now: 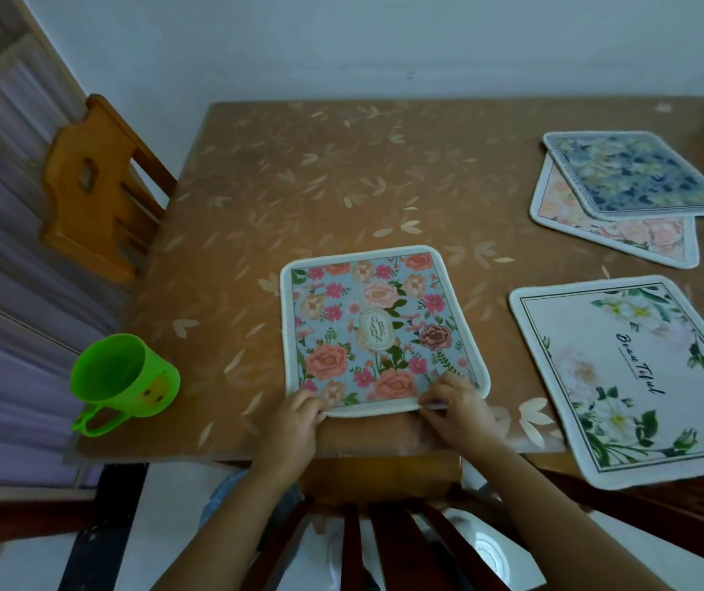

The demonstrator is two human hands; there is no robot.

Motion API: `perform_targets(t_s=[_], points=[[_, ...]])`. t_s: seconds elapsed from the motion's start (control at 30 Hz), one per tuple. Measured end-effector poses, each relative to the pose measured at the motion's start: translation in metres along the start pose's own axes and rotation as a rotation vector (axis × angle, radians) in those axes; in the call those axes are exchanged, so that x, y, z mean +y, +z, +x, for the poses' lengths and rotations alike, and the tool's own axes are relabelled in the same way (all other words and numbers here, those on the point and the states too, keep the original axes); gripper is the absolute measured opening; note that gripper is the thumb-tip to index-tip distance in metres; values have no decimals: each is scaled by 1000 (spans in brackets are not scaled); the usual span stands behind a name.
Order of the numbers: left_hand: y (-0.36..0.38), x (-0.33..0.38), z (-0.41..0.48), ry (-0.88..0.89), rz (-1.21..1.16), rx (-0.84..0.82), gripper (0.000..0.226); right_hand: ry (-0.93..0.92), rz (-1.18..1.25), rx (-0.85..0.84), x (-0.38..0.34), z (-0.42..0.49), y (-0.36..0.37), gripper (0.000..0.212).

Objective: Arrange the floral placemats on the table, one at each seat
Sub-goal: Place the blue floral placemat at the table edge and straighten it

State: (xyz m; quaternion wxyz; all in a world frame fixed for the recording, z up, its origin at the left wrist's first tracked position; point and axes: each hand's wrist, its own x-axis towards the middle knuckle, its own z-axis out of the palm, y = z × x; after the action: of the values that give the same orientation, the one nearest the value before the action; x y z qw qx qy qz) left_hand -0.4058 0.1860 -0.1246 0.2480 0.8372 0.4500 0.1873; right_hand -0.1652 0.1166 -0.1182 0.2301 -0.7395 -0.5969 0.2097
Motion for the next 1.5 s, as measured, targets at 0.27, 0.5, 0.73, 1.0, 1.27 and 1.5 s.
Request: perform_targets(t_s=[0.27, 0.5, 0.73, 1.0, 1.27, 1.5], points=[[-5, -8, -4, -49, -5, 52, 6, 41, -54, 100, 21, -20, -14, 15], [-4, -13, -11, 20, 53, 15, 14, 39, -125, 63, 18, -18, -9, 14], [-3, -9, -8, -1, 60, 20, 13, 60, -174, -1, 20, -11, -4, 11], [-6, -20, -8, -111, 81, 48, 13, 45, -124, 0, 10, -18, 6, 9], [-3, -17, -8, -108, 118, 20, 14, 46, -107, 56, 12, -25, 3, 10], [-4, -11, -9, -121, 136, 37, 19, 51, -71, 123, 10, -28, 7, 8]])
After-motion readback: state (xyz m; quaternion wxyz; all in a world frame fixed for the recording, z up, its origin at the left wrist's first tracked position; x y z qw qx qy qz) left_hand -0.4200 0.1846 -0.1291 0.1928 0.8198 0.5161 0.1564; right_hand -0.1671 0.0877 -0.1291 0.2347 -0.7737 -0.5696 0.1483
